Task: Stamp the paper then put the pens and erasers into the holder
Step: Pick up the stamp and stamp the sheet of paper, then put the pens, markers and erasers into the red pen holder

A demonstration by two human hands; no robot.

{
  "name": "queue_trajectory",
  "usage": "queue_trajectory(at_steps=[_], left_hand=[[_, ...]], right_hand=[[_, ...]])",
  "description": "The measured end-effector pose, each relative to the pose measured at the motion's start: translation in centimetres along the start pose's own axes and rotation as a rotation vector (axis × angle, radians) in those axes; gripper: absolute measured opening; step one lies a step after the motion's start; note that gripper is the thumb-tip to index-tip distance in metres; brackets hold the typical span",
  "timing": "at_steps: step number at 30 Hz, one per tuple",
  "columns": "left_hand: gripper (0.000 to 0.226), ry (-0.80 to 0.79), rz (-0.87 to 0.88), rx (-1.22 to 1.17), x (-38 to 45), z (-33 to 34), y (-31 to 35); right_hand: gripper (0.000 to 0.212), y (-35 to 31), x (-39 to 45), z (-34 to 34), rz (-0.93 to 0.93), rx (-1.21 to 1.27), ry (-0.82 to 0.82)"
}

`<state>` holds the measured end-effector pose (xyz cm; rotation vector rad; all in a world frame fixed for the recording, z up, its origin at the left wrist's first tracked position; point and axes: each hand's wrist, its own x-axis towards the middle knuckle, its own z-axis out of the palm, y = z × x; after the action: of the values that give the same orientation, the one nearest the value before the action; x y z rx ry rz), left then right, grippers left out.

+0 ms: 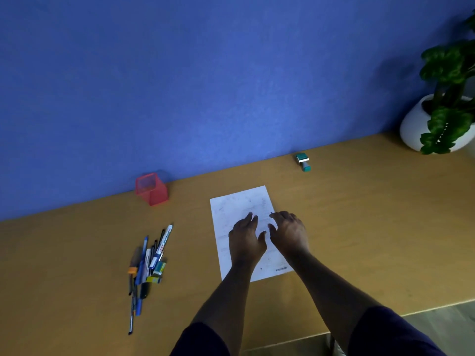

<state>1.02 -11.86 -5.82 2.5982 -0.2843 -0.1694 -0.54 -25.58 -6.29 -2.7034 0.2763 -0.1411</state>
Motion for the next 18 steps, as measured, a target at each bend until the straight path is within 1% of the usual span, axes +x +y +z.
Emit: queue_trajectory(at_steps=[3,7,13,18], left_hand=[[0.058,0.021,-0.058,0.061,-1.3,-0.1,-1.5],[0.061,0.044,-0.113,0.150,-2.6,-0.7,-3.6],[0.057,0.046,-0.174,0.192,-4.2,-2.0,-7.4],[0.051,0.080,-0.199,0.221,-5.3,-3.6,-10.7]], right_hand=[[0.031,-0.5,-1.0,0.8,-0.014,-0.023,-0.021],[0.031,-1.5,-1.6,1.5,-0.057,-0.024,-0.051],[0.026,-4.5,-2.6,3.3,-0.176,0.004,-0.056],[0.019,-7.6,-3.0,5.7,-0.332,0.049,-0.048]])
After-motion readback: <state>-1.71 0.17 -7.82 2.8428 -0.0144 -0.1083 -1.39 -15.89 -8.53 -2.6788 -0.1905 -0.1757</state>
